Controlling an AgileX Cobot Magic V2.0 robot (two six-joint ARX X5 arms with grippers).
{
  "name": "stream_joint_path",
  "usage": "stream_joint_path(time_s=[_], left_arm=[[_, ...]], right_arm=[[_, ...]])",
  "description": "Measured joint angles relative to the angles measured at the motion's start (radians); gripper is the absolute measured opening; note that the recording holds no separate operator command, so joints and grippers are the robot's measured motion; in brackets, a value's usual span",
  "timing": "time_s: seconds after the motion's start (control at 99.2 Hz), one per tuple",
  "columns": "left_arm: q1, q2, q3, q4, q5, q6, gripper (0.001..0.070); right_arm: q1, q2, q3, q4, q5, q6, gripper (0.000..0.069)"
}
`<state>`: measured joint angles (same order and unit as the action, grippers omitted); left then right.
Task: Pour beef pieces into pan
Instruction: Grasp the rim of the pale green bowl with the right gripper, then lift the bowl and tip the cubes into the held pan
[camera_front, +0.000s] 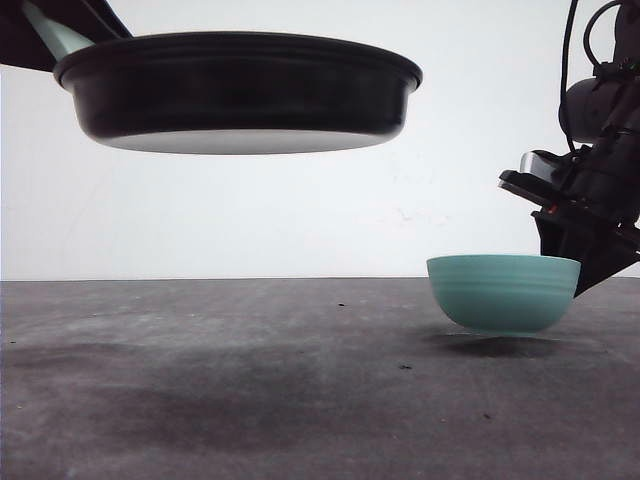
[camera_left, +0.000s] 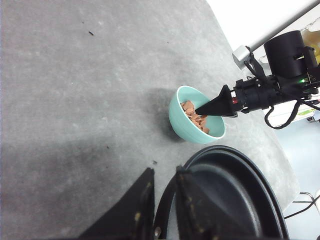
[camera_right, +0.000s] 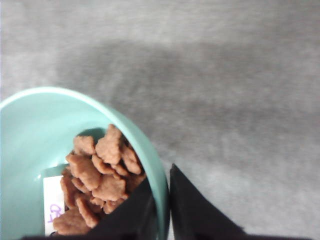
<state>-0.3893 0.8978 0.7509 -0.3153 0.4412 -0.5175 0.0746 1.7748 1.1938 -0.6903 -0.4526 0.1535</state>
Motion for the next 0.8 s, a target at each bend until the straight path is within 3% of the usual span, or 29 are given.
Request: stream_joint_path(time_s=[0.535, 0.797], left_arm=[[0.0, 0.0, 0.0, -0.026, -0.004, 0.0, 0.0036], [-0.001, 0.025, 0.0, -0.029, -0.02, 0.0, 0.0036]], right_arm=[[-0.001, -0.087, 0.0, 0.051, 0.027, -0.049, 0.0023], [0.028, -0.12, 0.0, 0.054, -0.044, -0.05, 0.0022]])
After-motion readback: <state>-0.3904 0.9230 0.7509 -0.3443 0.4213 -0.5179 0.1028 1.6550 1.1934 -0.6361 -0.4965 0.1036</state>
